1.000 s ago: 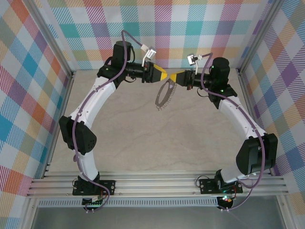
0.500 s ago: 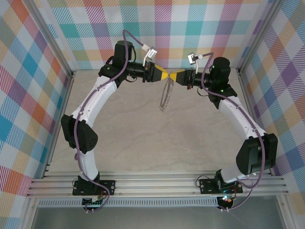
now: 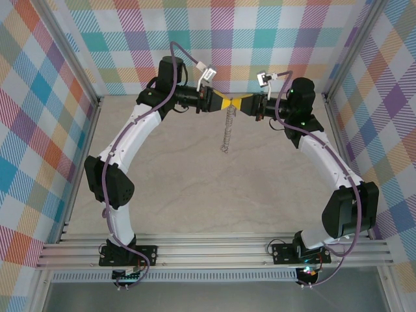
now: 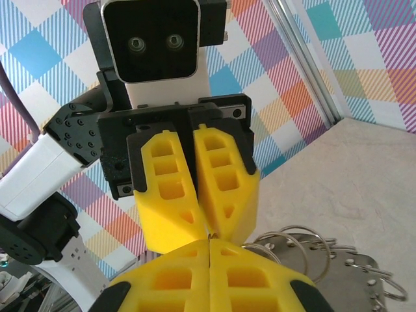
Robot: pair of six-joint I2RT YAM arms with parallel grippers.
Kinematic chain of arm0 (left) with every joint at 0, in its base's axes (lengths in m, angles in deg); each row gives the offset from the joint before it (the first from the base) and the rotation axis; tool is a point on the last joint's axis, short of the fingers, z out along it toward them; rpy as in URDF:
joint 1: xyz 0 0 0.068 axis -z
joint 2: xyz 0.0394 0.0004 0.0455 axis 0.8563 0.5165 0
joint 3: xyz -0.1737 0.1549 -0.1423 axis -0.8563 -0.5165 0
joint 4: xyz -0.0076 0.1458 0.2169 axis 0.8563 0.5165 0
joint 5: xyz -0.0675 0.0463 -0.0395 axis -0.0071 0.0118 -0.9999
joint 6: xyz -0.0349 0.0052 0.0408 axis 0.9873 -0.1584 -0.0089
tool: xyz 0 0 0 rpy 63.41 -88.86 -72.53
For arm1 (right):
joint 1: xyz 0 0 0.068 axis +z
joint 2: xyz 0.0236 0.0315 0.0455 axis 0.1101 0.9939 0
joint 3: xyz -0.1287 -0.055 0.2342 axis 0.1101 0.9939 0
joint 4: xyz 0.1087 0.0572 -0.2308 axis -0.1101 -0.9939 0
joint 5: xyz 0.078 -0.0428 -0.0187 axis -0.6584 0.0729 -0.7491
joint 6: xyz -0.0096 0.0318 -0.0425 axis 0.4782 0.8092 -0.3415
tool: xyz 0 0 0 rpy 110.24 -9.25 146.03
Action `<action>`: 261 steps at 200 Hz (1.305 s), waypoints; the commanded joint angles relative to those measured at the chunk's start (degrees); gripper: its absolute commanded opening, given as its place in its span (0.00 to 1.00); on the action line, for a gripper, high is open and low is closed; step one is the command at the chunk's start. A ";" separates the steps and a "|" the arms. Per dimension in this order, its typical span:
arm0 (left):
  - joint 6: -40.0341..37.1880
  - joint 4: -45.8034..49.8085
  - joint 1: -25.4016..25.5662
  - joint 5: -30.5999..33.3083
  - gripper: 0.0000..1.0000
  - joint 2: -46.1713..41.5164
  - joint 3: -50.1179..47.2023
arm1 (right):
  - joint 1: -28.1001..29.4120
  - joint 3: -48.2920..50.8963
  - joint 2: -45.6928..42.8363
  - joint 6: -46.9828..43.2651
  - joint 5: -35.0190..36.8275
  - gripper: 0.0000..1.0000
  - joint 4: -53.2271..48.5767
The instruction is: Put the keys on the keyring
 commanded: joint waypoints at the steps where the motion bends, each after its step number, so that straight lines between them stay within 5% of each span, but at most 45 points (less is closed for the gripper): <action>1: 0.12 -1.00 1.12 -1.83 0.05 0.22 1.91 | -0.25 0.42 -1.21 0.04 -0.78 0.00 3.02; 48: 1.76 -3.55 1.98 -1.48 0.00 -0.06 1.08 | -0.33 1.03 -1.63 1.15 0.67 0.00 3.86; 62: 3.51 -6.32 2.01 -0.84 0.00 -0.79 -0.35 | -0.74 1.61 -2.36 2.09 1.70 0.21 4.63; 134: 16.78 -28.37 1.98 5.55 0.00 -6.91 -11.99 | -4.82 10.60 -10.06 7.76 11.01 0.47 12.10; 198: 32.65 -49.80 1.85 12.12 0.00 -10.05 -21.10 | -4.82 15.54 -11.79 9.20 15.46 0.51 14.27; 261: 35.68 -53.49 1.99 12.90 0.00 -10.43 -22.38 | -2.73 16.39 -11.67 8.06 18.53 0.55 13.68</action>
